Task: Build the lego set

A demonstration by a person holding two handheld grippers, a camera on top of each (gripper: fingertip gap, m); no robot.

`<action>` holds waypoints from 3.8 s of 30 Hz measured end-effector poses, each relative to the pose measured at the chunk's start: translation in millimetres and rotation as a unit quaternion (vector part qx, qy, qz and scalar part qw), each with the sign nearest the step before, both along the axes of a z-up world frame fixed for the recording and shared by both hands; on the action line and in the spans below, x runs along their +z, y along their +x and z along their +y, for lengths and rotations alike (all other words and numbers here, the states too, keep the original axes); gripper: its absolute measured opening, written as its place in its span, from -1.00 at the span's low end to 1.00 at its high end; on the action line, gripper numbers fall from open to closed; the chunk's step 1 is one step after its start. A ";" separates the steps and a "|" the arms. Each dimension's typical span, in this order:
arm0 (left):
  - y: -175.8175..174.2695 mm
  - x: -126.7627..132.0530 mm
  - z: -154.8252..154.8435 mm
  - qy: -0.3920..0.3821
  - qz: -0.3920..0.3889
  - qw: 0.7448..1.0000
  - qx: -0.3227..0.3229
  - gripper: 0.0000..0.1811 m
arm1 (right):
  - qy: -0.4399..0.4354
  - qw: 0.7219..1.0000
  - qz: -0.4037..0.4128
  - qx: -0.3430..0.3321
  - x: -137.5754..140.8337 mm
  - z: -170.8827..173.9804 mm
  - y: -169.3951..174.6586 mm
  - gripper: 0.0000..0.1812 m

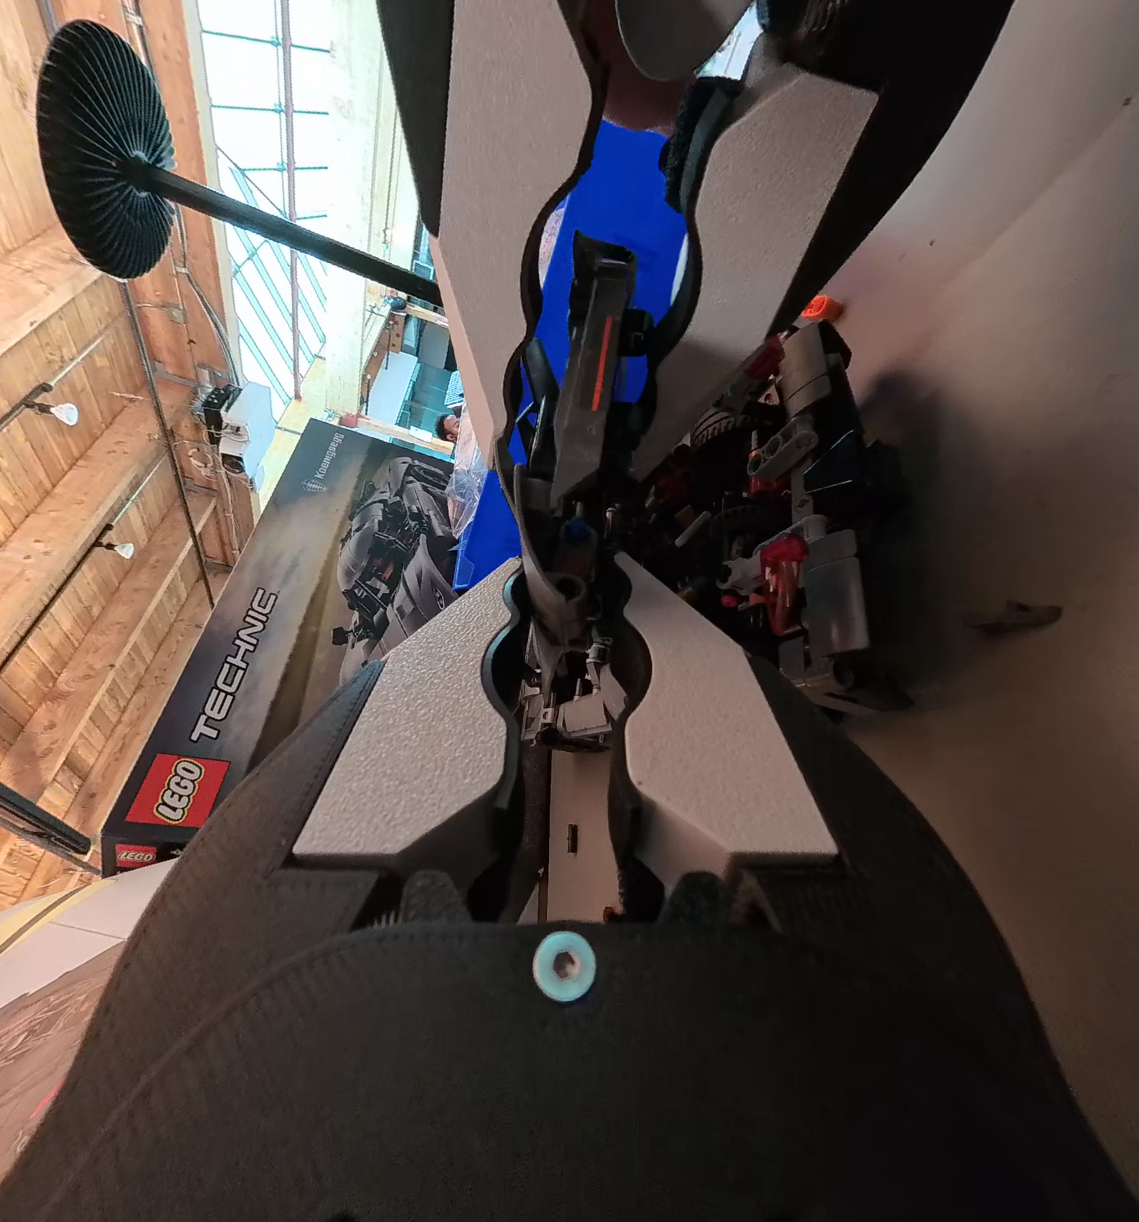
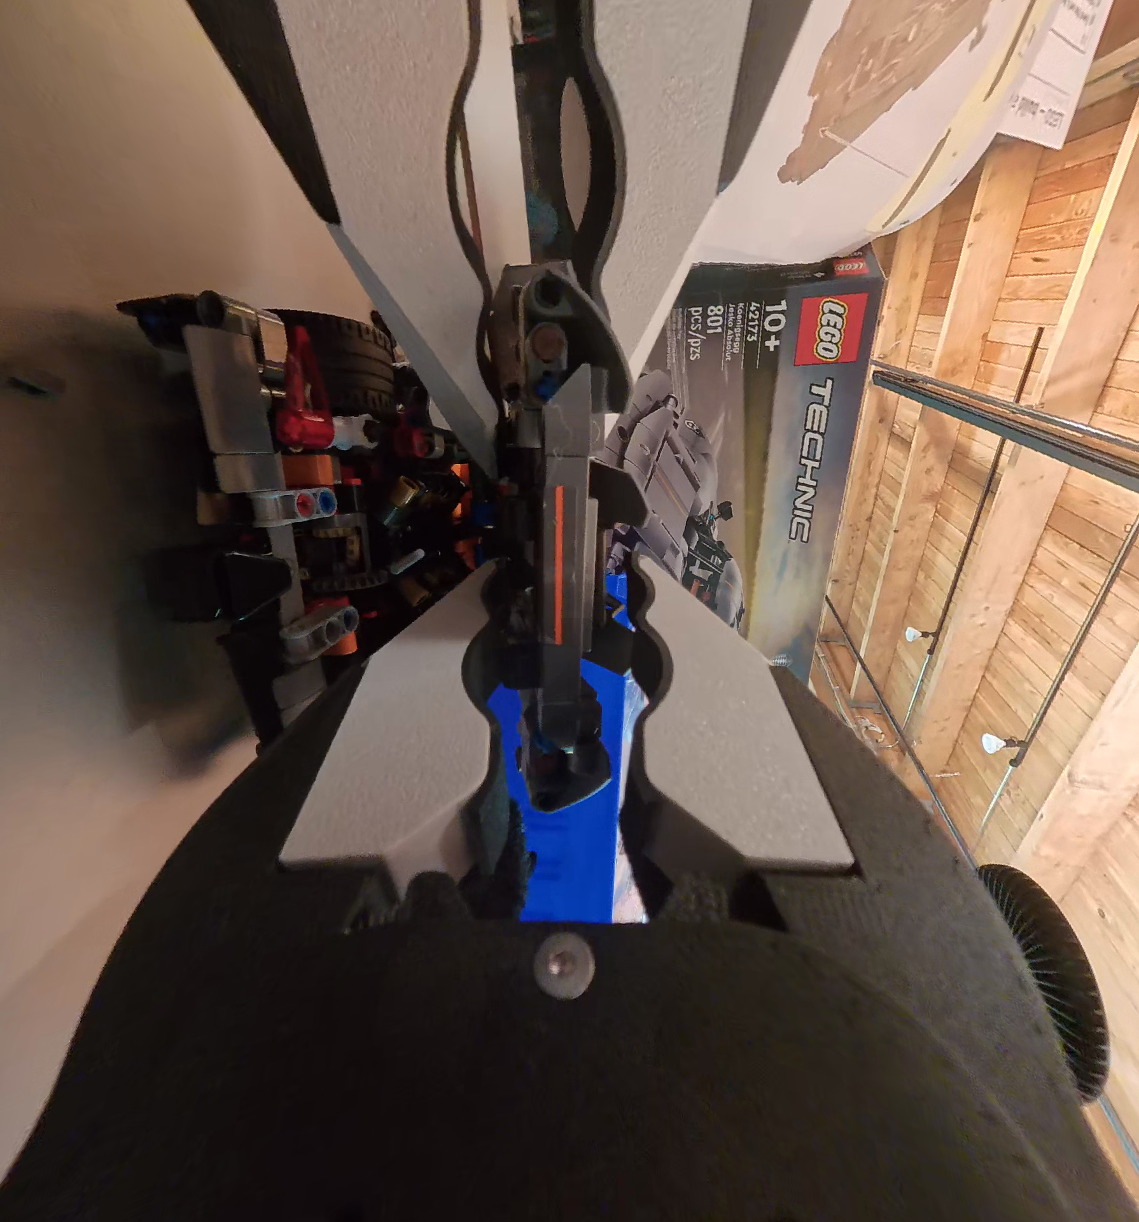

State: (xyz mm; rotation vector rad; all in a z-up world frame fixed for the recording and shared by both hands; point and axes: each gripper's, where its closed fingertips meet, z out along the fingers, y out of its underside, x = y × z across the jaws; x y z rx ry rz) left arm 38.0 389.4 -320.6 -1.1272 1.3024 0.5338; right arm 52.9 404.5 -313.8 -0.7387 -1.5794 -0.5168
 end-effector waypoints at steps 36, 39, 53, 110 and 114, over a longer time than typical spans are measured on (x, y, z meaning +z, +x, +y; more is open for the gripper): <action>1.3 0.4 0.6 0.002 0.000 1.000 0.003 -0.80 | -0.010 1.000 0.006 0.001 -1.5 0.9 -4.1 -0.72; 0.9 0.2 1.3 0.001 -0.001 1.000 0.004 -0.80 | -0.012 1.000 0.004 0.002 -2.2 1.3 -4.6 -0.72; 1.1 0.6 2.4 0.003 -0.002 1.000 0.008 -0.79 | -0.009 1.000 -0.002 0.001 -2.1 2.7 -4.8 -0.77; -3.0 4.2 13.3 -0.023 -0.032 0.998 0.044 -0.81 | -0.066 0.998 -0.011 0.016 -0.7 13.5 -5.1 -0.78; -2.9 5.1 13.8 -0.022 -0.034 0.998 0.047 -0.81 | -0.077 0.997 0.000 0.022 -0.3 14.2 -5.4 -0.78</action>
